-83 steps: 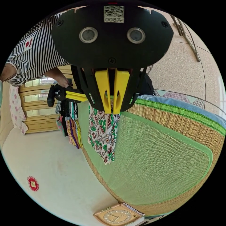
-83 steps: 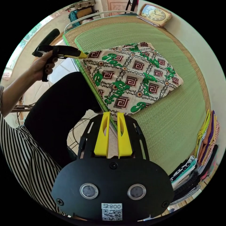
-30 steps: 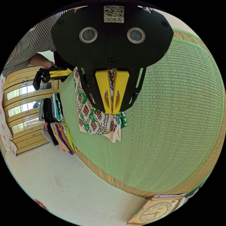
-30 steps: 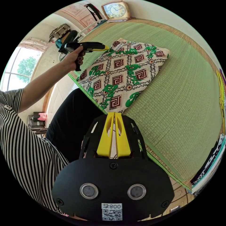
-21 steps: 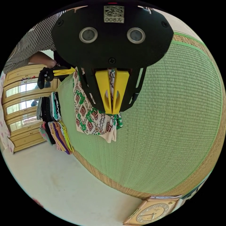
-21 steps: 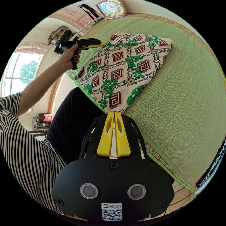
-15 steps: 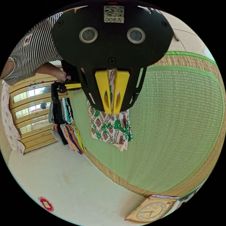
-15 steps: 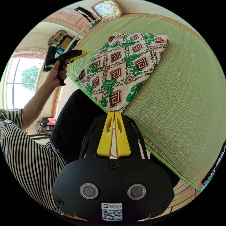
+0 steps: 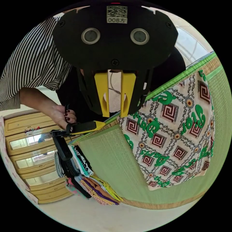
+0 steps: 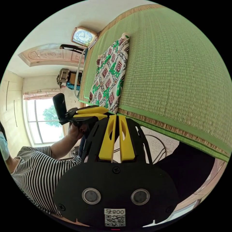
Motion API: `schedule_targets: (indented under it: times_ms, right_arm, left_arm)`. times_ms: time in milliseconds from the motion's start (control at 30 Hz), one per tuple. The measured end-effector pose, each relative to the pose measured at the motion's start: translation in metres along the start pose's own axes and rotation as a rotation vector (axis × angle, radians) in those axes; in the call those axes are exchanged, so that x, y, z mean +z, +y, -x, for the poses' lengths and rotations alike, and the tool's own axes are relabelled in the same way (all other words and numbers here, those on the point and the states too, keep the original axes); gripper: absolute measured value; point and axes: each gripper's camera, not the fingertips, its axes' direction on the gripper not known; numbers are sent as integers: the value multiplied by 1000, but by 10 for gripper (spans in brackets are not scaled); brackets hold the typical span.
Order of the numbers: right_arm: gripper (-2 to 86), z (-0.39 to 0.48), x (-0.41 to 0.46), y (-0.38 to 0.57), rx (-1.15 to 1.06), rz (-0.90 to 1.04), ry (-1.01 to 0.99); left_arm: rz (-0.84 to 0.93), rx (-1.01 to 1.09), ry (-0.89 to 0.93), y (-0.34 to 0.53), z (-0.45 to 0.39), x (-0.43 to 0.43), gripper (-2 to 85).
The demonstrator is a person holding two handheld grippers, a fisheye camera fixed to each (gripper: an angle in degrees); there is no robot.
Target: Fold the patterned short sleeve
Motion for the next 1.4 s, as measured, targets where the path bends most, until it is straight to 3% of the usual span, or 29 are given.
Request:
schedule_targets:
  times_ms: [133,500,1067,1400]
  right_arm:
    - [29,-19,-2,0,42,-13,-69]
    - [47,-47,6,-14,94,-10,-145]
    - [74,-58,23,-39,148,9,-222]
    - [21,-64,31,-46,168,31,-258]
  left_arm:
    - [81,35,-183,-13,-30,23,31]
    - [109,78,-278,-11,-71,46,13]
    - [-9,52,-189,32,-59,24,3]
    - [-56,-9,-99,72,-8,5,2]
